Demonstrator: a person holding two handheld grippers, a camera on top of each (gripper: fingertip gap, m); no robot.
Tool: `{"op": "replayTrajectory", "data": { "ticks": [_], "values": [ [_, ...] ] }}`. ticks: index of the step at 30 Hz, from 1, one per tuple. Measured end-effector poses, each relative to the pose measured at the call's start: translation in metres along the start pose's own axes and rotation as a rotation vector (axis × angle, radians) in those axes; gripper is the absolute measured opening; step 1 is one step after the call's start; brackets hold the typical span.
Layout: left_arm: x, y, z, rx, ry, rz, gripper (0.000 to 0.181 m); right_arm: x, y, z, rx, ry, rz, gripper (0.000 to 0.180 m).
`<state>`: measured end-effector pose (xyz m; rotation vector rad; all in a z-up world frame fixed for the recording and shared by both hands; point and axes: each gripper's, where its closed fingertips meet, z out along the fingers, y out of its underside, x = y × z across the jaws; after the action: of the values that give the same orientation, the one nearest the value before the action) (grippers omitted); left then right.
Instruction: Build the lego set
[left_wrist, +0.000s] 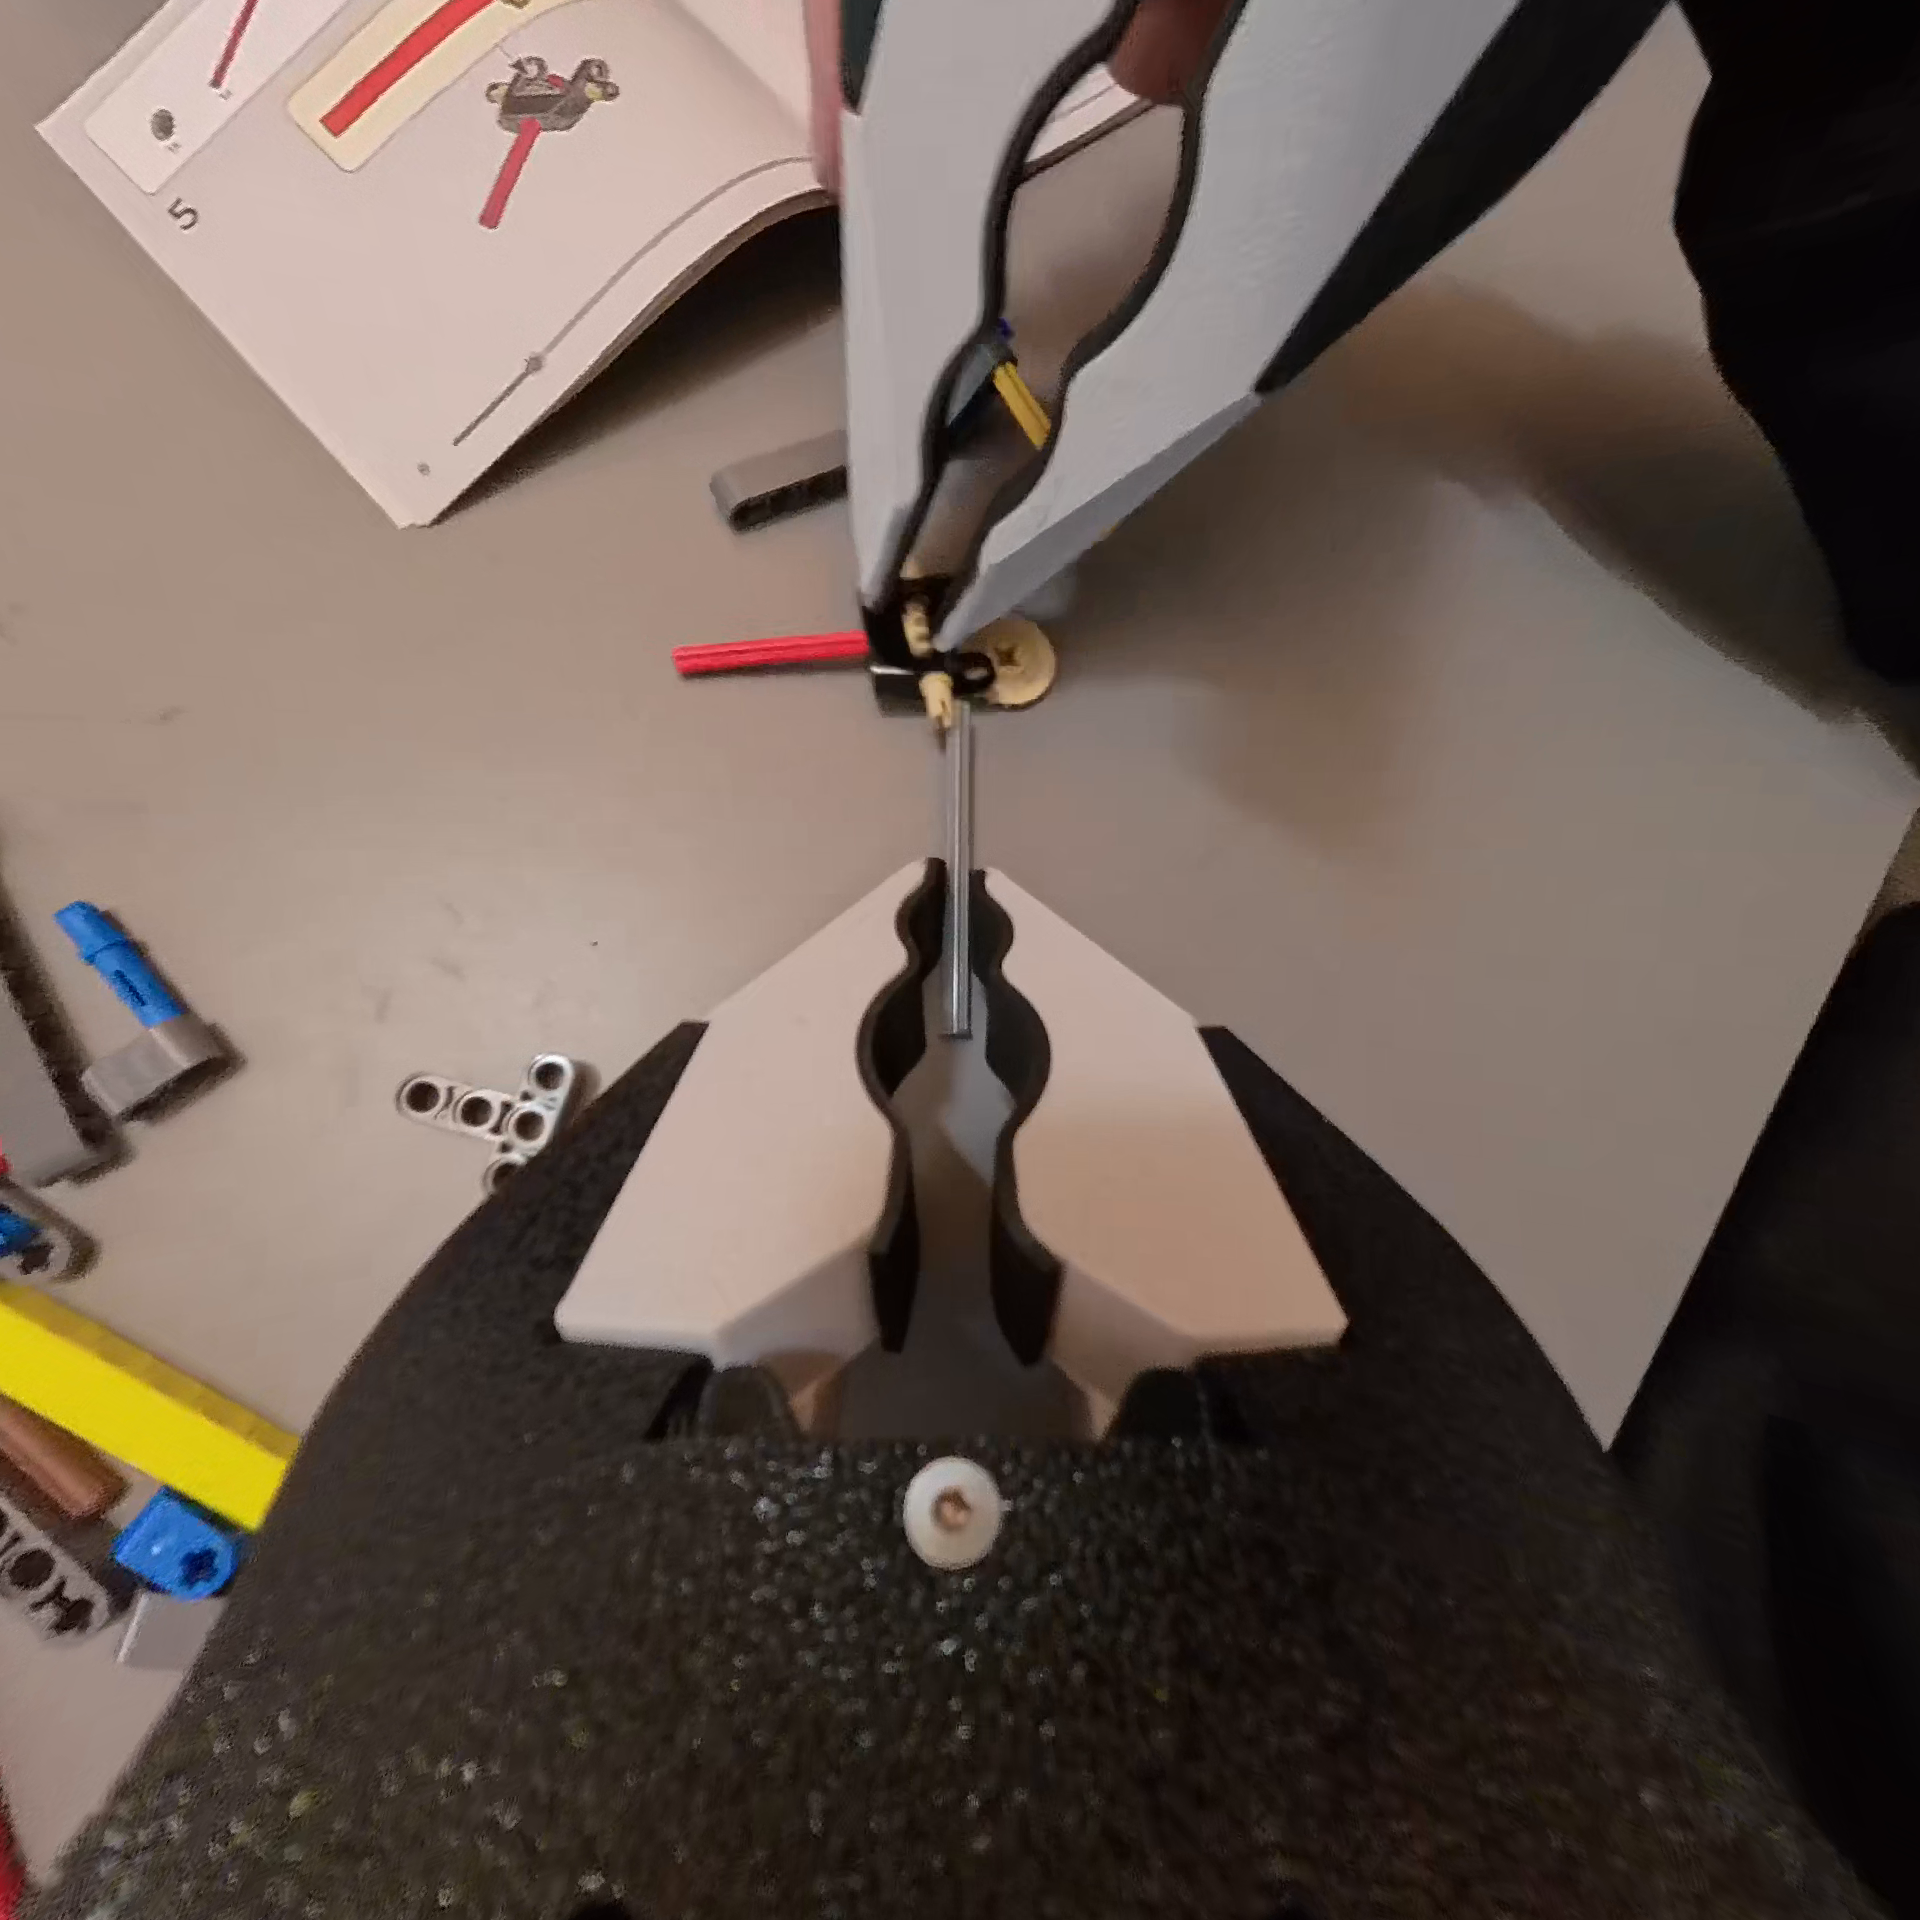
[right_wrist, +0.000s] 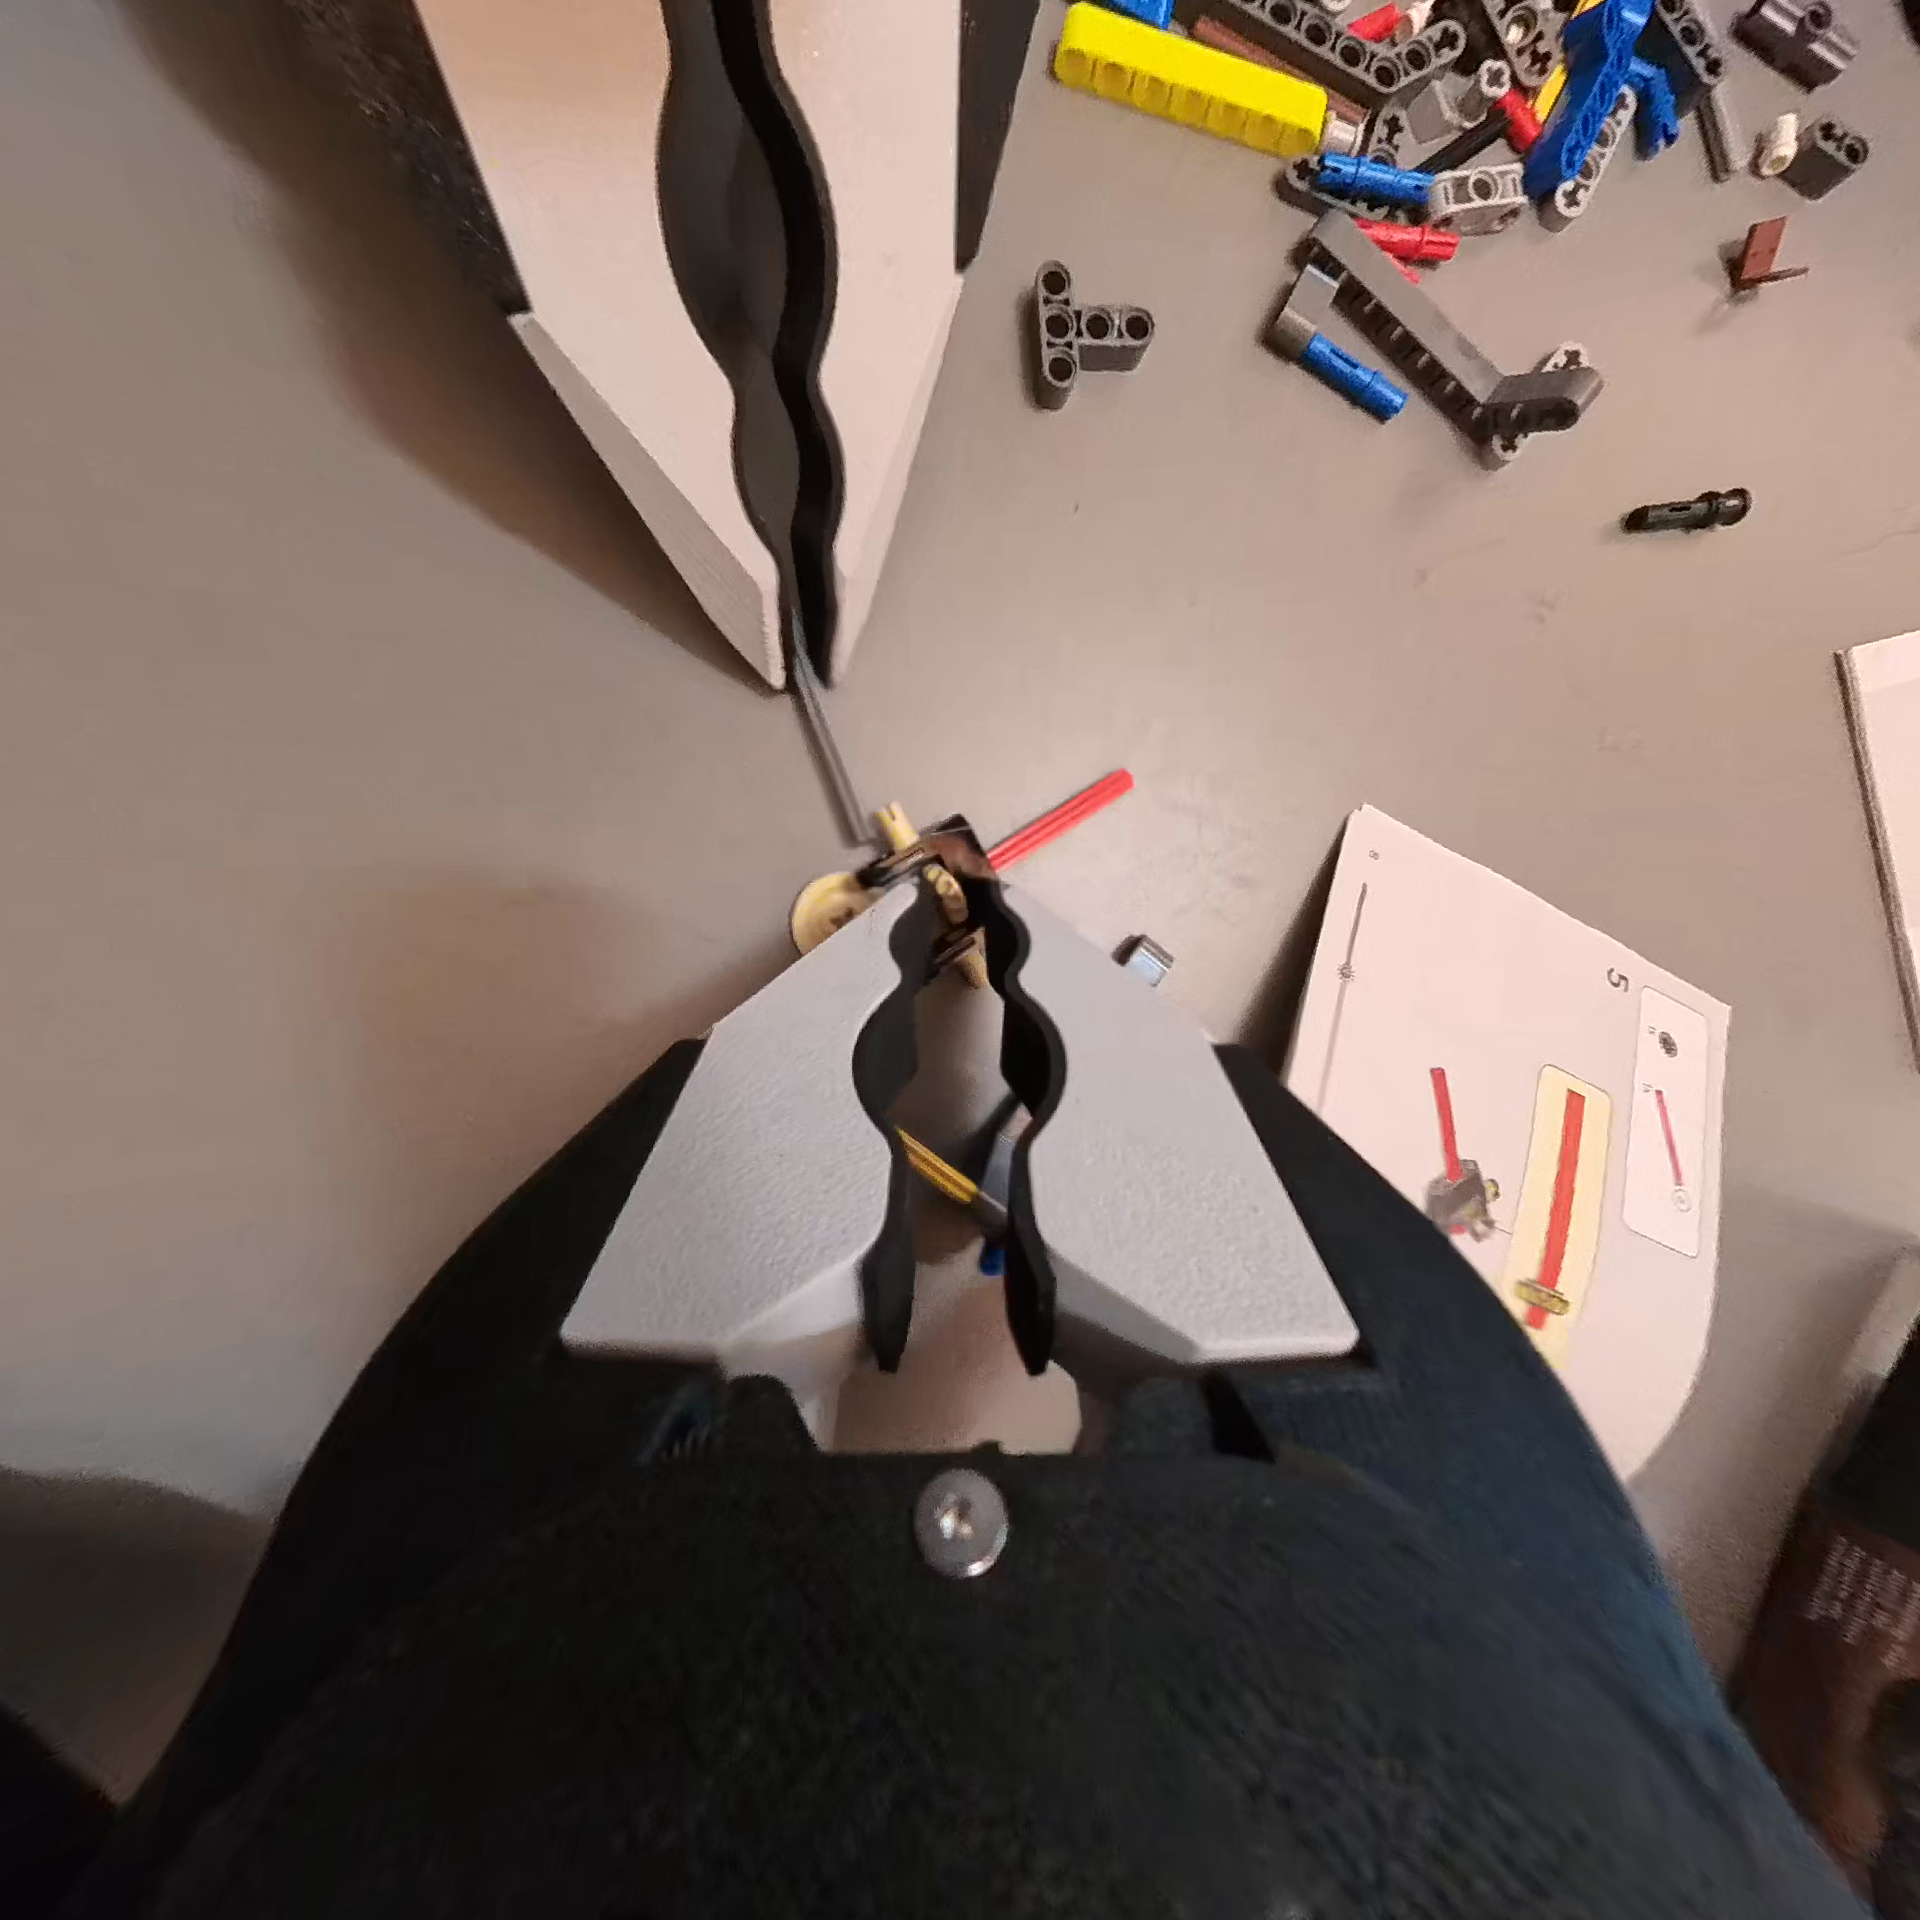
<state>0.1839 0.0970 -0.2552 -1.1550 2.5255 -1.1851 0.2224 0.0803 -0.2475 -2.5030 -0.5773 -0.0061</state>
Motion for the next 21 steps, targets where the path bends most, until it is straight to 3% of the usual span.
{"op": "replayTrajectory", "data": {
  "ticks": [2, 4, 6, 21],
  "values": [
    [-0.002, 0.001, -0.001, 0.002, -0.002, -0.004, 0.002, -0.004, -0.004, 0.0, 0.021, -0.01, 0.019, 0.007],
    [-0.004, 0.001, -0.002, 0.002, -0.008, -0.005, 0.002, -0.002, -0.001, 0.0, 0.013, 0.026, -0.013, 0.026],
    [-0.005, 0.002, -0.003, 0.0, -0.01, -0.008, 0.002, 0.003, 0.006, -0.003, -0.017, 0.069, -0.039, 0.031],
    [-0.001, 0.009, -0.01, -0.054, -0.002, -0.002, 0.002, 0.003, -0.002, 0.008, 0.046, 0.015, -0.056, 0.011]
  ]
}}
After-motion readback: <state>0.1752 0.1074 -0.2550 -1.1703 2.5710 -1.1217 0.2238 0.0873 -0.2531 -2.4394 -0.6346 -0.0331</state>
